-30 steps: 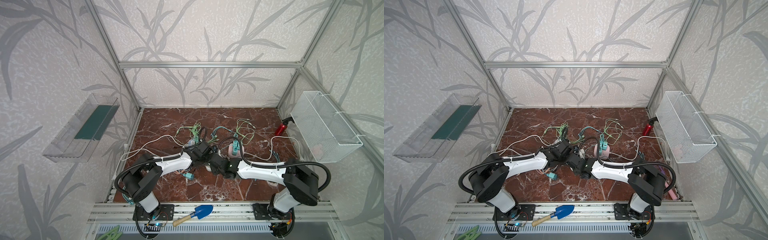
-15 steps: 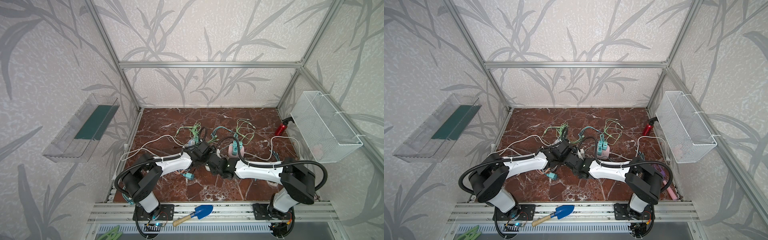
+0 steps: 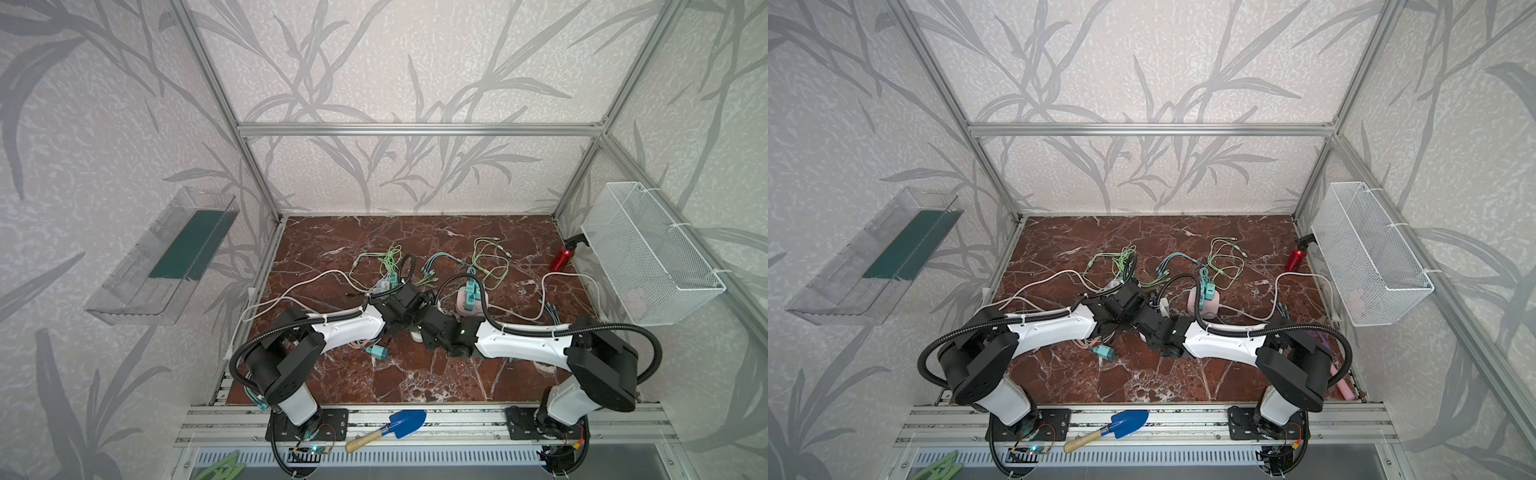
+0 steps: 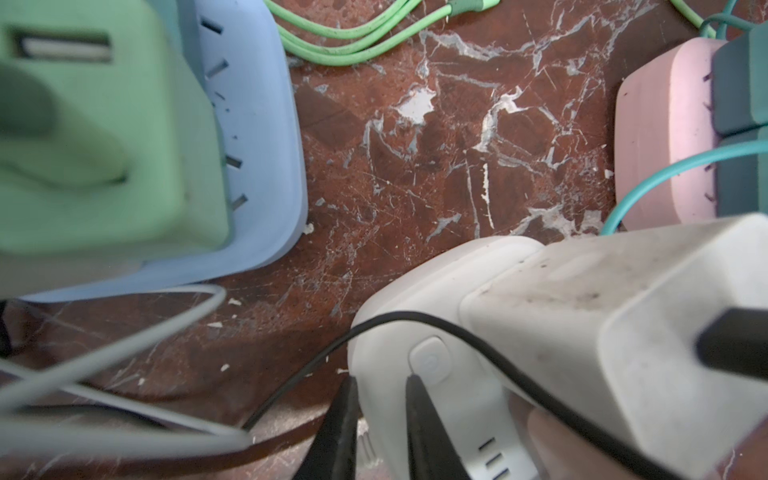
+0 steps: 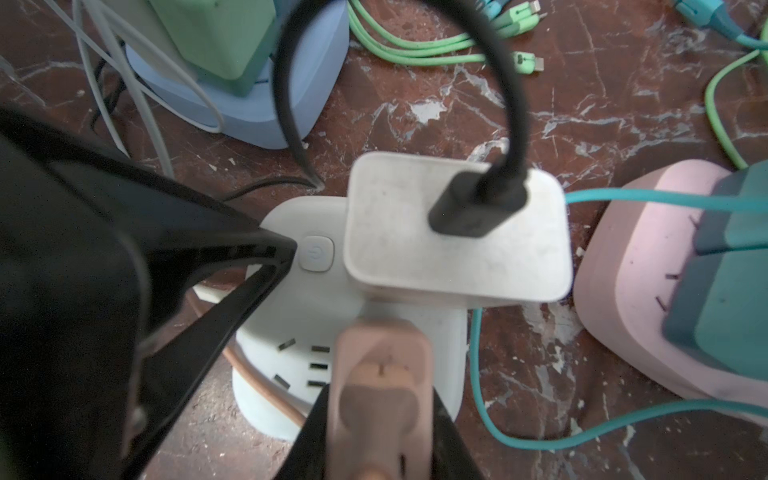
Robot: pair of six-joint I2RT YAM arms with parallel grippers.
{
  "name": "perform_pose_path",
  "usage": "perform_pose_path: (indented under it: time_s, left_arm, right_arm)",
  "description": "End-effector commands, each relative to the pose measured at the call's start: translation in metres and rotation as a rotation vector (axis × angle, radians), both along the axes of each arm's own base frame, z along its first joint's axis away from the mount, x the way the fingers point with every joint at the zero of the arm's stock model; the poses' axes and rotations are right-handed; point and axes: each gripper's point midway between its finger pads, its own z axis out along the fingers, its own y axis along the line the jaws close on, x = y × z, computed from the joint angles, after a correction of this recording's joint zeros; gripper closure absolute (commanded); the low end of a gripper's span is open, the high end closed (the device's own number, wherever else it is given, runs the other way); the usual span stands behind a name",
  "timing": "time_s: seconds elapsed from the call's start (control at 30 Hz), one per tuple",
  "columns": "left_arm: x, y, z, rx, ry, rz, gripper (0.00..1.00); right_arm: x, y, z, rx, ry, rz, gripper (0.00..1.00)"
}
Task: Pull the plug off the socket
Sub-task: 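Pull pink charger back out of the strip with right gripper while left gripper holds strip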
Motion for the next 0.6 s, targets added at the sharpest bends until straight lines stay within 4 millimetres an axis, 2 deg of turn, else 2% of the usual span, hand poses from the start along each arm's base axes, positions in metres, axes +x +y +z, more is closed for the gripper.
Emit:
perform_pose_path:
  time_s: [0.0, 0.4, 0.57]
  left_arm:
    - [-0.0194, 0.0186, -0.0287, 0.112, 0.092, -0.012, 0.78]
    - [-0.0193, 0.0213, -0.0278, 0.125, 0.083, -0.011, 0.78]
    - [-0.0197, 0.0222, -0.0277, 0.13, 0.082, -0.011, 0.78]
  right_arm:
    - [0.0077, -0.0001, 0.0182, 0.045, -0.052, -0.032, 0.82]
    - [0.0063, -0.0043, 0.0263, 0.074, -0.059, -0.026, 0.82]
    - [0.0019, 0.0026, 0.0218, 0.069, -0.02, 0.008, 0.82]
